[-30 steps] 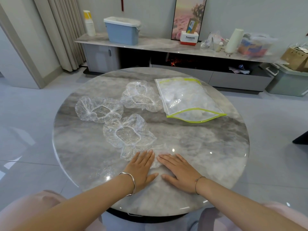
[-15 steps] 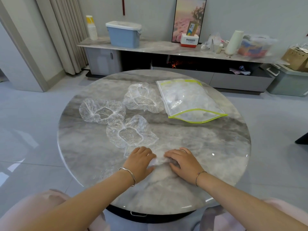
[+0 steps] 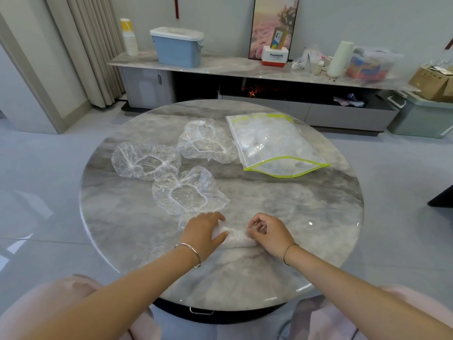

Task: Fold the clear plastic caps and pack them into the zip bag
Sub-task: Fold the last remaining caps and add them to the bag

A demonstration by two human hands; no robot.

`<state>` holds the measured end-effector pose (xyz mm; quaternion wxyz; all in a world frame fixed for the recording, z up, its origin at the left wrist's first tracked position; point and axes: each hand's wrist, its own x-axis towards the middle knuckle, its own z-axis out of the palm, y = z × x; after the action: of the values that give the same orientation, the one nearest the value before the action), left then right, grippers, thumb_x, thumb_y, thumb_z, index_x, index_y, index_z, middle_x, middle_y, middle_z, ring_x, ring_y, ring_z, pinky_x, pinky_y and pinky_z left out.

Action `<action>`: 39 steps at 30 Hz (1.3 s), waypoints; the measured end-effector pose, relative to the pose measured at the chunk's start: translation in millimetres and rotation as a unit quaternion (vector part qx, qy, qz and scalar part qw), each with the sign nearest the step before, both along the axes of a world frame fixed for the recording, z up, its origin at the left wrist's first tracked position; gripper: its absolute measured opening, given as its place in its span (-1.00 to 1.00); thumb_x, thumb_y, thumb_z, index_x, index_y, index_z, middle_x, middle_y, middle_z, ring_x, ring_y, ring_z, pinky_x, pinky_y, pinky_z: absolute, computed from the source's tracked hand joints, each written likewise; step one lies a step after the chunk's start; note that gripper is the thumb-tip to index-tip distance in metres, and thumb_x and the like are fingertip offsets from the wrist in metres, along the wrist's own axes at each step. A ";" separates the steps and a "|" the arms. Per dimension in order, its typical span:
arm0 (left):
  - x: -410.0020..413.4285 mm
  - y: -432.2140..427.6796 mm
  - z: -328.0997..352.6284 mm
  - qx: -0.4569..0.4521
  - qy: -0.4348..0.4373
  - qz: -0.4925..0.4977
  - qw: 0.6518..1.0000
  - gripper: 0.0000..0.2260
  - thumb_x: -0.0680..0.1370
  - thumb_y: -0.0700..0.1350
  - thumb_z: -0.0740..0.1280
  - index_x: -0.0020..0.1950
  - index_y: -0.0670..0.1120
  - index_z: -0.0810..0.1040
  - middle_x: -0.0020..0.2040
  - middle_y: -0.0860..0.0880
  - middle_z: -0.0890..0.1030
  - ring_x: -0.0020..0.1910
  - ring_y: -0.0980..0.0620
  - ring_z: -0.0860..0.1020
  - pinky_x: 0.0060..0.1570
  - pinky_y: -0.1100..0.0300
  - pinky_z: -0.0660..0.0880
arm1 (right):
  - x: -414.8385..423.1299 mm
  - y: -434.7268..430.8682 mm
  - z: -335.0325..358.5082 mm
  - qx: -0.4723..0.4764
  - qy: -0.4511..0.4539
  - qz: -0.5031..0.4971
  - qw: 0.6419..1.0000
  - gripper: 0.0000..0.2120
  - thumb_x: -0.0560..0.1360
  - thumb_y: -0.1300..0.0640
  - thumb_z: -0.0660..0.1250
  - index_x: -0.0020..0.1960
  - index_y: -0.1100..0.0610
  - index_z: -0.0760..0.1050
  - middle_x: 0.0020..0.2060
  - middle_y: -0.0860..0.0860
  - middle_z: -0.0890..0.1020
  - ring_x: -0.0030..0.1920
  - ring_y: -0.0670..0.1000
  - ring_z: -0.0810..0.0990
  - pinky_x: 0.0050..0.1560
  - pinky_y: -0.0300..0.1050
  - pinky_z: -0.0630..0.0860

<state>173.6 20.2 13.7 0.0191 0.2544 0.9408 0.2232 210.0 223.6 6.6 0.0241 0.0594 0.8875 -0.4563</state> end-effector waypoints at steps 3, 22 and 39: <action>-1.8 1.6 0.6 -0.012 0.152 -0.129 0.980 -0.78 0.43 -0.05 0.40 0.07 0.01 0.57 0.03 0.04 0.57 0.03 0.03 0.51 0.03 0.18 0.42 | -2.7 -0.7 -1.0 0.003 -0.012 -0.010 1.000 -0.86 0.40 0.19 0.42 -0.23 0.00 0.50 -0.32 -0.08 0.54 -0.38 -0.17 0.44 -0.21 -0.21 0.44; 18.2 -13.4 -21.0 -0.185 0.014 -0.214 0.959 -0.25 0.37 0.38 -0.42 0.46 0.01 -0.36 0.45 0.07 -0.38 0.43 0.06 -0.41 0.30 0.12 -0.53 | 31.0 7.5 -18.4 0.389 0.074 0.244 0.885 -0.37 0.60 -0.26 -0.19 0.55 0.08 0.02 0.52 -0.03 0.08 0.50 -0.13 -0.09 0.45 -0.17 -0.21; 8.1 -6.9 -4.1 -0.094 -0.093 -0.177 0.975 -0.44 0.60 0.20 -0.07 0.53 -0.05 0.10 0.54 0.04 0.04 0.51 0.09 0.04 0.41 0.33 -0.07 | 24.2 11.2 -0.5 0.323 0.046 0.241 0.914 -0.24 0.44 -0.35 -0.35 0.55 -0.04 -0.03 0.52 -0.17 0.00 0.49 -0.25 -0.14 0.42 -0.25 -0.41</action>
<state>181.7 13.2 9.7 0.1699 0.3920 0.8917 0.1495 234.2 234.7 6.2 0.0723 -0.1724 0.9741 -0.1273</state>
